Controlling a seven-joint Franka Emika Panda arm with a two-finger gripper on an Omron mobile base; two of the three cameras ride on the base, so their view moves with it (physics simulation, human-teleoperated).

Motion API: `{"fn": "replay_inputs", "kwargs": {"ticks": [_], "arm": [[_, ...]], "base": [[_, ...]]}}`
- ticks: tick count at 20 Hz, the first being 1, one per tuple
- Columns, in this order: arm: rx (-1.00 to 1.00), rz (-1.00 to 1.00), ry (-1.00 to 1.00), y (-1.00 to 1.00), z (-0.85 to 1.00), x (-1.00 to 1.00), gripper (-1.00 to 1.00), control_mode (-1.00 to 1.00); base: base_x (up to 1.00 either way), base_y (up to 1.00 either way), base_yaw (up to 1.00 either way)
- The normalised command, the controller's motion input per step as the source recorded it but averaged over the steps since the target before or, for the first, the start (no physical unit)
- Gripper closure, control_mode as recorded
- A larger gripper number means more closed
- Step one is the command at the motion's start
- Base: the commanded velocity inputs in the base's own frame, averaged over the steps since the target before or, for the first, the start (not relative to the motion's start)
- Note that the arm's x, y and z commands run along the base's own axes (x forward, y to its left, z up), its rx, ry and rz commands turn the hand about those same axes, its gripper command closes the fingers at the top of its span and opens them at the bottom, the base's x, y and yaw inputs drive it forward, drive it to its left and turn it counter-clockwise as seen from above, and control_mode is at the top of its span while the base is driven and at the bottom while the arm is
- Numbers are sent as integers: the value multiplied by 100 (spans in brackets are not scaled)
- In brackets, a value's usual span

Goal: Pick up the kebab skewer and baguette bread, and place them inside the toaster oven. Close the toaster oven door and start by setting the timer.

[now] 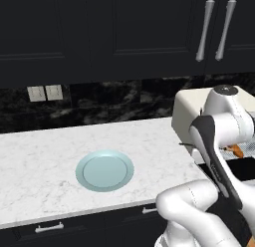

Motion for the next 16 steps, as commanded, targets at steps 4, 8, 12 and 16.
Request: {"fn": "replay_inputs", "kwargs": {"ticks": [4,8,12,16], "arm": [[0,-43,0,-100,0,5,100,-100],[0,-45,0,-100,-1,3,100,-100],[0,-40,1,-100,0,41,100,-100],[0,-38,1,-100,-2,38,100,-100]], "base": [[0,0,0],[0,0,0],[0,0,0],[0,0,0]]}}
